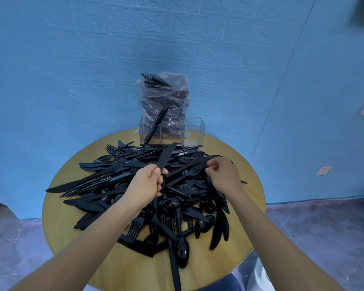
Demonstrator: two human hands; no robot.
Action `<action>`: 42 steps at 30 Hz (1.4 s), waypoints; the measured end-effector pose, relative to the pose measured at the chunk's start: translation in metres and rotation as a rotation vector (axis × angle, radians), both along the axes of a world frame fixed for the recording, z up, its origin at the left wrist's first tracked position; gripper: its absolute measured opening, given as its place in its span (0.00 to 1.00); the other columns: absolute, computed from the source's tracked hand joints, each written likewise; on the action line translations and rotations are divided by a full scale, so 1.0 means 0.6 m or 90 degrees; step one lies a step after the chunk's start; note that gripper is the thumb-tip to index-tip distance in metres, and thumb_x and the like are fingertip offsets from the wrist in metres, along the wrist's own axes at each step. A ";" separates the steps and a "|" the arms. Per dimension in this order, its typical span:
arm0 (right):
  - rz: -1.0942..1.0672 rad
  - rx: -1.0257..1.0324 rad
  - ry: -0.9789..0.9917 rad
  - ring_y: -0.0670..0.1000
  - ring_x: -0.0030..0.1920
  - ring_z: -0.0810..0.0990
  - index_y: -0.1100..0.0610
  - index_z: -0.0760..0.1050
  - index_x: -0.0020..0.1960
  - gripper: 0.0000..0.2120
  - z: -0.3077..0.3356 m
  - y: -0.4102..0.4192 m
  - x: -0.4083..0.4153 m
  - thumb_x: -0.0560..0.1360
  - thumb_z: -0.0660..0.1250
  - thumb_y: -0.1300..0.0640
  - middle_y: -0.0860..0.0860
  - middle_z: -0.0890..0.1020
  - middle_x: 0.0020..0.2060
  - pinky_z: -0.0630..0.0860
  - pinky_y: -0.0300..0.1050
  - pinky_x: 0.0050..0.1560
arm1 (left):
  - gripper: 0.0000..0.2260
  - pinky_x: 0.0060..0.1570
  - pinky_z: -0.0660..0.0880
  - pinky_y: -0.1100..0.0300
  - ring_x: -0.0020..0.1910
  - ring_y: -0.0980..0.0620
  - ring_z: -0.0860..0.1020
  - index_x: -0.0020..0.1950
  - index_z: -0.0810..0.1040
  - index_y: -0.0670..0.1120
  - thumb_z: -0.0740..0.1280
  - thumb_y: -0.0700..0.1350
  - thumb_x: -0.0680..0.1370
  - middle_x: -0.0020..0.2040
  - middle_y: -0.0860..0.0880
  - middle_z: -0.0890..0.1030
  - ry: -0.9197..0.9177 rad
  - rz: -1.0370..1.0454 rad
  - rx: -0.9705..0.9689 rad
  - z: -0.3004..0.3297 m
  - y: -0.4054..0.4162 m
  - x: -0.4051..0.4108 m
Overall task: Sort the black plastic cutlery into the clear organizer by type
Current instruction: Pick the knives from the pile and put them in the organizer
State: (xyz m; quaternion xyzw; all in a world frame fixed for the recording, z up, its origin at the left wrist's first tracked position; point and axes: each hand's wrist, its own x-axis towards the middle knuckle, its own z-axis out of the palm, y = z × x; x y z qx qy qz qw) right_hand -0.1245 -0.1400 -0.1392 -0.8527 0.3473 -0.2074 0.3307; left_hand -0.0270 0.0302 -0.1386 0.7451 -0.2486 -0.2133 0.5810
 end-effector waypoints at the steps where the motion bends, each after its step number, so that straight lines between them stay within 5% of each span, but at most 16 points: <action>1: -0.014 -0.012 0.027 0.51 0.52 0.77 0.61 0.75 0.60 0.12 -0.007 -0.003 -0.002 0.78 0.64 0.60 0.54 0.79 0.53 0.69 0.39 0.49 | 0.13 0.32 0.71 0.64 0.31 0.55 0.69 0.50 0.74 0.44 0.51 0.41 0.84 0.35 0.50 0.69 0.002 0.006 -0.006 0.000 -0.001 -0.001; 5: -0.036 -0.034 0.115 0.56 0.54 0.77 0.64 0.75 0.57 0.15 -0.029 -0.006 -0.005 0.75 0.69 0.58 0.58 0.79 0.53 0.73 0.48 0.54 | 0.13 0.33 0.72 0.63 0.31 0.55 0.70 0.49 0.74 0.45 0.51 0.41 0.84 0.35 0.49 0.70 0.002 0.016 -0.022 -0.002 -0.008 0.000; 12: -0.037 -0.007 0.108 0.51 0.45 0.76 0.61 0.72 0.60 0.15 -0.040 -0.009 0.006 0.75 0.69 0.61 0.53 0.78 0.45 0.71 0.42 0.46 | 0.13 0.32 0.70 0.65 0.31 0.56 0.70 0.48 0.74 0.48 0.51 0.41 0.83 0.36 0.50 0.71 -0.023 0.010 -0.022 -0.004 -0.023 0.003; 17: -0.028 0.043 -0.029 0.42 0.35 0.72 0.61 0.76 0.56 0.09 -0.024 -0.015 0.012 0.76 0.66 0.62 0.46 0.74 0.35 0.66 0.30 0.33 | 0.13 0.32 0.69 0.66 0.31 0.56 0.69 0.50 0.75 0.46 0.51 0.41 0.84 0.36 0.50 0.71 -0.020 0.011 -0.022 -0.007 -0.027 0.002; 21: -0.014 0.065 -0.157 0.46 0.37 0.72 0.57 0.77 0.48 0.03 0.018 -0.012 0.016 0.77 0.65 0.58 0.46 0.74 0.36 0.68 0.35 0.37 | 0.13 0.32 0.70 0.65 0.31 0.56 0.69 0.51 0.75 0.45 0.51 0.41 0.83 0.36 0.50 0.71 -0.008 0.006 -0.029 -0.008 -0.031 0.007; 25: -0.013 0.084 -0.323 0.50 0.33 0.72 0.54 0.70 0.37 0.10 0.071 -0.012 0.017 0.77 0.65 0.59 0.48 0.73 0.33 0.71 0.47 0.39 | 0.13 0.34 0.72 0.64 0.31 0.55 0.70 0.48 0.75 0.47 0.51 0.42 0.84 0.36 0.50 0.72 0.012 0.006 -0.037 -0.009 -0.035 0.011; 31: -0.033 0.291 -0.510 0.46 0.29 0.81 0.59 0.70 0.42 0.06 0.095 0.004 0.009 0.77 0.62 0.67 0.55 0.75 0.36 0.78 0.37 0.35 | 0.13 0.37 0.75 0.62 0.32 0.55 0.71 0.51 0.75 0.43 0.52 0.42 0.84 0.37 0.49 0.72 0.046 0.040 -0.064 -0.007 -0.038 0.022; 36: 0.012 0.442 -0.438 0.48 0.35 0.84 0.62 0.73 0.47 0.05 0.061 0.030 0.011 0.76 0.63 0.71 0.58 0.77 0.42 0.80 0.34 0.38 | 0.13 0.33 0.76 0.65 0.32 0.54 0.70 0.49 0.74 0.43 0.51 0.41 0.84 0.36 0.48 0.71 0.097 0.089 -0.105 -0.002 -0.043 0.028; 42: 0.168 0.384 -0.191 0.47 0.35 0.83 0.68 0.78 0.54 0.09 0.028 0.058 0.023 0.74 0.65 0.71 0.57 0.81 0.36 0.80 0.39 0.42 | 0.13 0.31 0.75 0.66 0.32 0.55 0.70 0.49 0.74 0.41 0.51 0.40 0.84 0.36 0.48 0.71 0.130 0.133 -0.147 -0.003 -0.048 0.039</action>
